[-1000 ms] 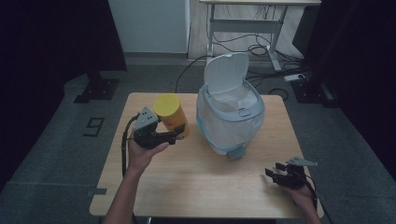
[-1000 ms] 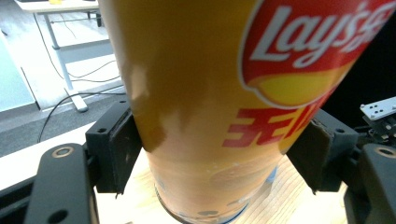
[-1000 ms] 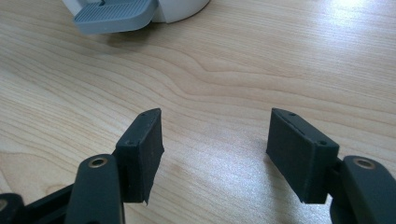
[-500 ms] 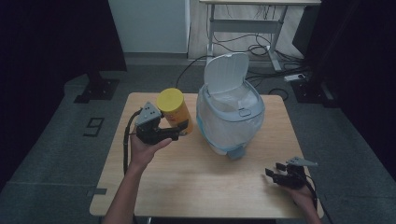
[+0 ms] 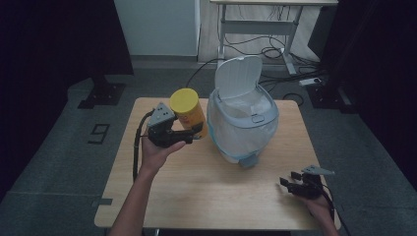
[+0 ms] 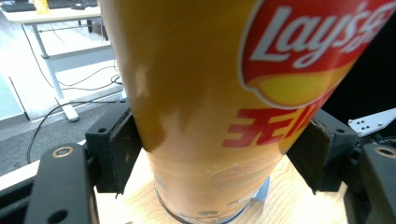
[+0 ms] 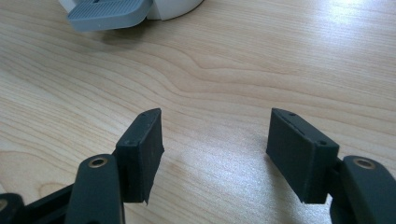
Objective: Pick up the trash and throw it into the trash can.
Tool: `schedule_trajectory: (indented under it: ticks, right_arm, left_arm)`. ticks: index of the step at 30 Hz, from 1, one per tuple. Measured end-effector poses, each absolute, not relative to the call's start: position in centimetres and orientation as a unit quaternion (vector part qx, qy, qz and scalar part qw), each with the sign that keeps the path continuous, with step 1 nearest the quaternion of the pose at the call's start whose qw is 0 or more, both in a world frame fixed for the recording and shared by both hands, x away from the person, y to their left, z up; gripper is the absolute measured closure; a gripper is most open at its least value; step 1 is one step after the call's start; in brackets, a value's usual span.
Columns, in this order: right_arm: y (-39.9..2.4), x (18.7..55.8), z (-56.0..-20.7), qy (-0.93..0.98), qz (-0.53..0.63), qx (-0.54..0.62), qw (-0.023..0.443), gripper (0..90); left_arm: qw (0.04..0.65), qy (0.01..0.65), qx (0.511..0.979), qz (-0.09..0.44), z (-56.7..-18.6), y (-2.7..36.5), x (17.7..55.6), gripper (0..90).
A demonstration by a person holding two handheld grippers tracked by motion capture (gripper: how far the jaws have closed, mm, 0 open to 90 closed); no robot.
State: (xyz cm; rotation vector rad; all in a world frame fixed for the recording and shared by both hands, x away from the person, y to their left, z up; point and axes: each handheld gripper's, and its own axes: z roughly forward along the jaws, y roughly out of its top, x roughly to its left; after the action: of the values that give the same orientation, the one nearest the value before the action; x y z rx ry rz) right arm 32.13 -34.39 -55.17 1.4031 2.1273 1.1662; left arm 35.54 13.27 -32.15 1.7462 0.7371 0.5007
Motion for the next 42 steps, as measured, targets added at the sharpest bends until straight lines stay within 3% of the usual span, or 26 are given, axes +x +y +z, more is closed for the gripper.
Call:
schedule_trajectory:
  ticks: [42]
  right_arm:
    - [-34.7,32.2,-55.2,0.746,0.407,0.501,0.163,35.6]
  left_arm:
    - [0.555,0.297,0.750,0.203,-28.7,9.4,38.4,24.5]
